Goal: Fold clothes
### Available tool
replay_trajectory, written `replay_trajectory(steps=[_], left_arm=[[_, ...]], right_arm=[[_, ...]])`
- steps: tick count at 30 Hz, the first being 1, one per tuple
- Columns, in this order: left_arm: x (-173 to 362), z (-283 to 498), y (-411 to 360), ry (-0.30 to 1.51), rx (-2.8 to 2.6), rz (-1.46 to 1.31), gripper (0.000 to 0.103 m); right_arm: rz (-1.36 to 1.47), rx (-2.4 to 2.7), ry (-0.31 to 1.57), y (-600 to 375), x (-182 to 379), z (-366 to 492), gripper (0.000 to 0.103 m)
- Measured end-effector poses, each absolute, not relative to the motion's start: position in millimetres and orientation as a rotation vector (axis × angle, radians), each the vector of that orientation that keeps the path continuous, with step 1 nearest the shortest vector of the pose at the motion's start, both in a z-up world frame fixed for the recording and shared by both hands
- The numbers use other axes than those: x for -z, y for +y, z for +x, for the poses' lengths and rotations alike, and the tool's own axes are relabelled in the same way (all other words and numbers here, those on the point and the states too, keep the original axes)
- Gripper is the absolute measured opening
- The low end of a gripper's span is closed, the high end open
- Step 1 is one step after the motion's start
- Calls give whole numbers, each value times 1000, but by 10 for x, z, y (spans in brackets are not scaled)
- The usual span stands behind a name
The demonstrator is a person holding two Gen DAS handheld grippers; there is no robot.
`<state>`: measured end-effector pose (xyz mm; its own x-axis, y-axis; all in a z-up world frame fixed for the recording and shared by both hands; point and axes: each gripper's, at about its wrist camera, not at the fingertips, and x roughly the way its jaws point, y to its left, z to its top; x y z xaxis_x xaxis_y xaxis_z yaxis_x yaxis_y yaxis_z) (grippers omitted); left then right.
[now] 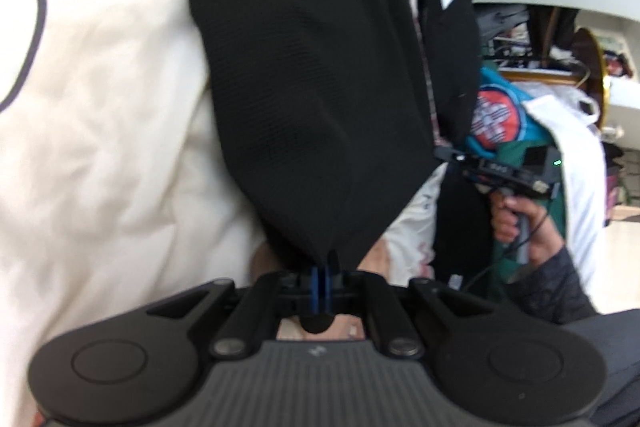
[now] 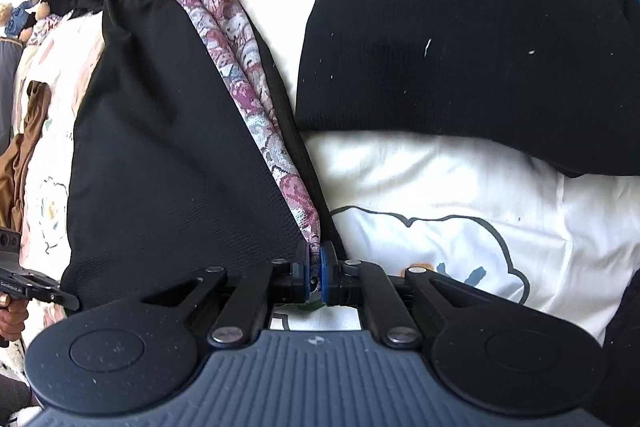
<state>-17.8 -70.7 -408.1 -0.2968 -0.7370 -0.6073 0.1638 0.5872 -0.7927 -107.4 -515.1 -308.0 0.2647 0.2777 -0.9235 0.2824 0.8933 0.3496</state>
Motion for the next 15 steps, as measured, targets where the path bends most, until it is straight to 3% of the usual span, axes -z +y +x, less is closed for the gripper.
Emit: replay_trajectory(steps=[6, 15], left_arm=[[3904, 0, -538, 1579, 930, -453, 41], [3686, 310, -238, 1435, 862, -438, 46]], right_arm=[[458, 11, 1291, -5202, 2897, -1070, 24], [429, -22, 1227, -5184, 2734, -871, 25]])
